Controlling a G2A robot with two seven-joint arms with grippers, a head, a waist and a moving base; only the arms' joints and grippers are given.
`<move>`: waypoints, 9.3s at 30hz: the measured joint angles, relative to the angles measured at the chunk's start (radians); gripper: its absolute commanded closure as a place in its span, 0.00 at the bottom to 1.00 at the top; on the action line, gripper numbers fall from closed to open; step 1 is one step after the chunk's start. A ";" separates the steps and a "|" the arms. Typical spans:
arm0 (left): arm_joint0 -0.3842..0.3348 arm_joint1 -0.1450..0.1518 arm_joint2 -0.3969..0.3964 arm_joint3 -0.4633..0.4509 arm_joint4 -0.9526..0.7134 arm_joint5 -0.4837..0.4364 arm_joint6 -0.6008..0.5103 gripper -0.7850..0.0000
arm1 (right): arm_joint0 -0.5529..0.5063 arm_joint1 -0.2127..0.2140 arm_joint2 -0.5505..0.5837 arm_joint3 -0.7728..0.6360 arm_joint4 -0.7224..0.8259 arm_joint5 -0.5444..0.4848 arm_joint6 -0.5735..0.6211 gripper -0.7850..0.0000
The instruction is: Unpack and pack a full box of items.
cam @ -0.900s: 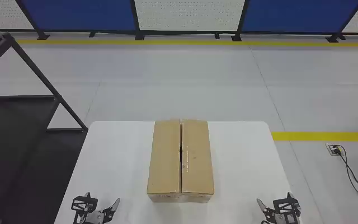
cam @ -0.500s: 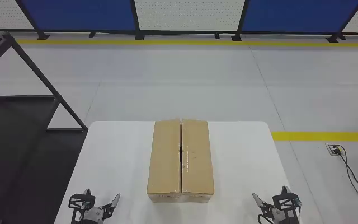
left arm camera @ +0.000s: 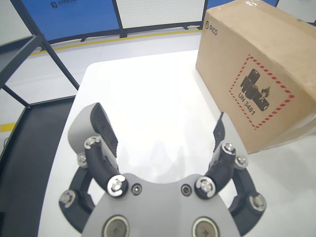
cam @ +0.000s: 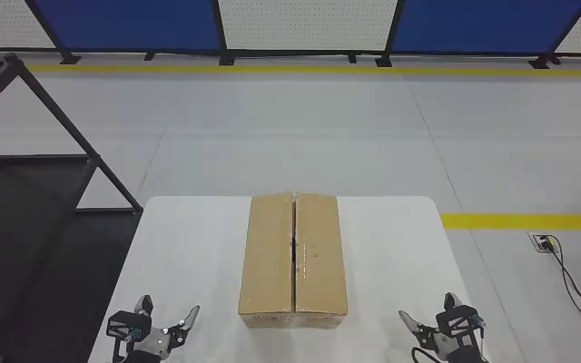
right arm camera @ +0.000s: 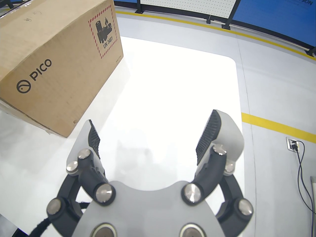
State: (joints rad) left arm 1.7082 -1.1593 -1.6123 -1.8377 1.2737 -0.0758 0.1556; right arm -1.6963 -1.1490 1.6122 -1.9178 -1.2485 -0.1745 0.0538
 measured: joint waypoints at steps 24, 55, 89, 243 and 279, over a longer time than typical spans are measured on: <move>-0.217 -0.024 0.182 0.080 0.017 -0.031 -0.106 0.00 | -0.028 -0.007 0.031 -0.002 0.079 -0.009 -0.043 0.00; -0.278 -0.035 0.351 0.081 0.110 -0.217 -0.105 0.00 | -0.142 -0.002 0.094 -0.127 -0.005 -0.162 -0.160 0.00; -0.149 -0.017 -0.083 0.146 -0.375 -0.101 -0.035 0.00 | -0.067 0.010 -0.150 -0.277 -0.997 0.026 -0.329 0.00; -0.149 -0.017 -0.083 0.146 -0.375 -0.101 -0.035 0.00 | 0.586 0.077 -0.384 0.309 -1.226 -0.152 -1.236 1.00; -0.149 -0.017 -0.083 0.146 -0.375 -0.101 -0.035 0.00 | 0.767 0.127 -0.418 0.389 -1.473 -0.150 -1.334 1.00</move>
State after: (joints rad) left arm 1.5596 -1.1763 -1.6952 -1.6916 0.8984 -0.1770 0.1204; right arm -0.9294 -1.0218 1.1941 -1.5283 -2.7219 -0.3248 -1.2806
